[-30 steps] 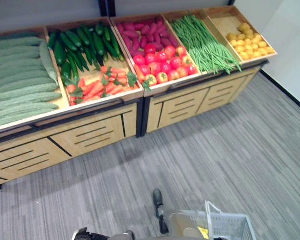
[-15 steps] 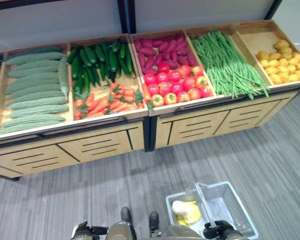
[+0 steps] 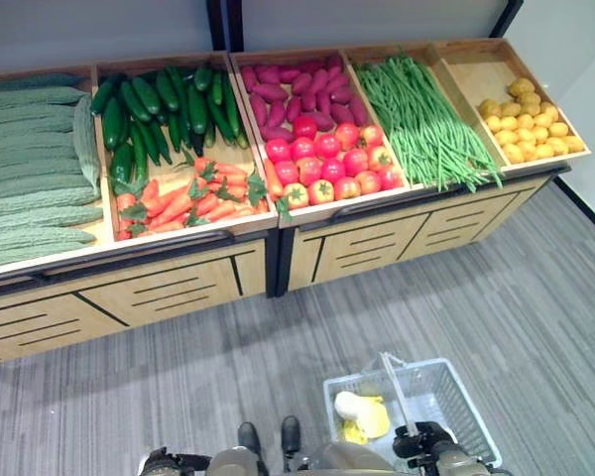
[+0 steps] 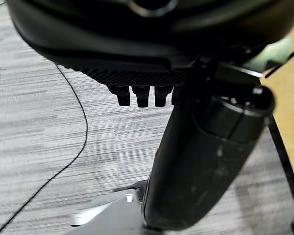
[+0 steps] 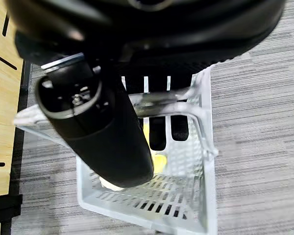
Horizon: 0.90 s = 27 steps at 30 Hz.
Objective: Get the vegetables into the basket
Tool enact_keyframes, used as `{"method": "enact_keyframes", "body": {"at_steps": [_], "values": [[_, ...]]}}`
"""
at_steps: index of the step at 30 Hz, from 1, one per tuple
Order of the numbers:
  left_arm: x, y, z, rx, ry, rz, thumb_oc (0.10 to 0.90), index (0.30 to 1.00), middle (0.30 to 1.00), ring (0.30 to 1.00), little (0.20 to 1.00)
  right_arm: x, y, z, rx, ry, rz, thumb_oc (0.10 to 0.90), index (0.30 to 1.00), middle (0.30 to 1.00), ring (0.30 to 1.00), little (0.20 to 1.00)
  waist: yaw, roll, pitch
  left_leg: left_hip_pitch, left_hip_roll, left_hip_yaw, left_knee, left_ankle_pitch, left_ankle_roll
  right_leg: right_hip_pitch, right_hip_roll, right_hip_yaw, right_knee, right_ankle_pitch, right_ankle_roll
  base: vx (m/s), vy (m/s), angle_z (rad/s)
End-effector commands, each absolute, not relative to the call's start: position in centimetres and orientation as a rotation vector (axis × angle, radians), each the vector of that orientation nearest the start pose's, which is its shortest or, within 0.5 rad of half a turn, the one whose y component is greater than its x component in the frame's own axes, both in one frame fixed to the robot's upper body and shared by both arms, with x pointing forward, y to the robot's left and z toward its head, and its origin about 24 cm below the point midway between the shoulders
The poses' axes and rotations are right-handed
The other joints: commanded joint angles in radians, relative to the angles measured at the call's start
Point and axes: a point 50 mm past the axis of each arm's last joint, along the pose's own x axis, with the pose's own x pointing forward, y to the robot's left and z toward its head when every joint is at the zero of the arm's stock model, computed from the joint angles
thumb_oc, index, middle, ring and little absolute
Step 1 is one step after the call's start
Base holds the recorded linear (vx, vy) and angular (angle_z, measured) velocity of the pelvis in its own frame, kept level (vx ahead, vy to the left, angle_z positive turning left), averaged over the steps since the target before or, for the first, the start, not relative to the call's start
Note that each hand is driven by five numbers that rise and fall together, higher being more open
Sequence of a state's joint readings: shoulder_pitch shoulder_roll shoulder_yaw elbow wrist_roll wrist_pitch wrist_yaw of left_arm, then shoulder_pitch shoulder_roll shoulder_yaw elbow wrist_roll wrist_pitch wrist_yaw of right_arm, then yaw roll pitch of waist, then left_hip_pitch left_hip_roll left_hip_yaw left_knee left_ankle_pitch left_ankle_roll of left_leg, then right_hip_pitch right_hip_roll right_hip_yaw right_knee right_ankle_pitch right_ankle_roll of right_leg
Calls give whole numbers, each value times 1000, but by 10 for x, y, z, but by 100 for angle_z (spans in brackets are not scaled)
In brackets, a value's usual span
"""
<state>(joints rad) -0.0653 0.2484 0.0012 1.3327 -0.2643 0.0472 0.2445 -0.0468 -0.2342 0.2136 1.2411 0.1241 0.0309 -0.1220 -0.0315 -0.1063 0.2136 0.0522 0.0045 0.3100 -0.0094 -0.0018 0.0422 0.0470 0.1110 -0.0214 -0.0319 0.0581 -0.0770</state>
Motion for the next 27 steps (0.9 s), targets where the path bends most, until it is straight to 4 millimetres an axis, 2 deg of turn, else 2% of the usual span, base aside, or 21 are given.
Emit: {"method": "enact_keyframes", "body": {"at_steps": [1, 2, 3, 5, 6, 7, 9, 10, 12, 14, 17, 20, 21, 27], "values": [[91, 266, -153, 132, 1225, 601, 900, 1000, 1000, 1000, 1000, 106, -244, -156, -377, 1194, -139, 400, 300, 300, 300, 300, 37, 20, -35, 66, -1, -9, 35, -132, 3, -65, -143, 73, 70, -76, 168, -33, 30, 1], [108, 269, -147, 109, 1142, 612, 900, 1000, 1000, 1000, 1000, 100, -244, -157, -383, 1217, -134, 400, 300, 300, 300, 300, 36, 21, -42, 81, -3, -3, 7, -124, 3, -66, -139, 78, 59, -61, 175, -33, 30, 1], [108, 269, -147, 109, 1142, 612, 900, 1000, 1000, 1000, 1000, 100, -244, -157, -383, 1218, -134, 400, 300, 300, 300, 300, 36, 21, -42, 82, -3, -3, 6, -124, 3, -66, -138, 79, 59, -61, 175, -42, 29, 2], [128, 270, -139, 92, 1048, 618, 900, 1000, 1000, 1000, 1000, 98, -245, -158, -381, 1223, -143, 400, 300, 300, 300, 300, 33, 24, -46, 96, -3, 6, -19, -115, 2, -65, -136, 83, 53, -54, 178, -9, 14, -3], [155, 272, -124, 72, 906, 617, 900, 1000, 1000, 1000, 1000, 96, -248, -157, -384, 1222, -147, 400, 300, 300, 300, 300, 28, 29, -51, 105, -5, 10, -37, -108, -1, -61, -136, 82, 43, -49, 181, -6, 20, -14], [155, 272, -124, 72, 906, 617, 900, 1000, 1000, 1000, 1000, 96, -248, -157, -384, 1222, -147, 400, 300, 300, 300, 300, 28, 29, -51, 105, -5, 10, -38, -107, -1, -61, -136, 82, 43, -49, 181, -7, 19, -20], [189, 274, -97, 56, 705, 594, 900, 1000, 1000, 1000, 1000, 94, -253, -156, -387, 1217, -158, 400, 300, 300, 300, 300, 17, 34, -52, 113, -6, 6, -52, -99, -4, -57, -137, 76, 37, -47, 183, -4, 9, -18], [189, 274, -97, 57, 705, 594, 900, 1000, 1000, 1000, 1000, 94, -253, -156, -387, 1217, -158, 400, 300, 300, 300, 300, 19, 34, -53, 113, -6, 8, -53, -98, -4, -58, -136, 78, 36, -46, 183, 5, 9, -4], [226, 275, -46, 50, 415, 544, 900, 1000, 1000, 1000, 1000, 87, -260, -155, -383, 1224, -168, 400, 300, 300, 300, 300, 10, 43, -58, 123, -7, 4, -78, -87, -9, -51, -138, 71, 20, -39, 185, 14, -2, 2], [232, 281, -32, 74, 353, 538, 900, 1000, 1000, 1000, 1000, 81, -262, -155, -369, 1236, -171, 400, 300, 300, 300, 300, 6, 47, -63, 122, -6, 1, -78, -86, -13, -48, -140, 65, 15, -37, 186, 36, -22, 0], [247, 285, 2, 174, 212, 496, 900, 1000, 1000, 1000, 1000, 73, -263, -157, -361, 1263, -156, 400, 300, 300, 300, 300, -1, 54, -75, 122, -7, -6, -78, -86, -16, -46, -143, 58, 10, -38, 188, 39, -24, -1], [262, 280, 29, 180, 108, 438, 900, 1000, 1000, 1000, 1000, 63, -264, -159, -370, 1308, -131, 400, 300, 300, 300, 300, -14, 67, -91, 127, -9, -3, -78, -90, -18, -37, -144, 56, -4, -37, 188, 38, -22, 0], [262, 280, 29, 180, 109, 438, 900, 1000, 1000, 1000, 1000, 63, -264, -159, -370, 1308, -131, 400, 300, 300, 300, 300, -14, 67, -91, 127, -9, -3, -78, -90, -18, -37, -144, 56, -5, -36, 188, 41, -14, 0], [286, 281, 69, 216, -19, 393, 900, 1000, 1000, 1000, 1000, 48, -269, -160, -357, 1365, -140, 400, 300, 300, 300, 300, -40, 92, -109, 135, -9, 6, -78, -97, -24, -27, -144, 60, -17, -36, 189, 49, -17, 1]]}}
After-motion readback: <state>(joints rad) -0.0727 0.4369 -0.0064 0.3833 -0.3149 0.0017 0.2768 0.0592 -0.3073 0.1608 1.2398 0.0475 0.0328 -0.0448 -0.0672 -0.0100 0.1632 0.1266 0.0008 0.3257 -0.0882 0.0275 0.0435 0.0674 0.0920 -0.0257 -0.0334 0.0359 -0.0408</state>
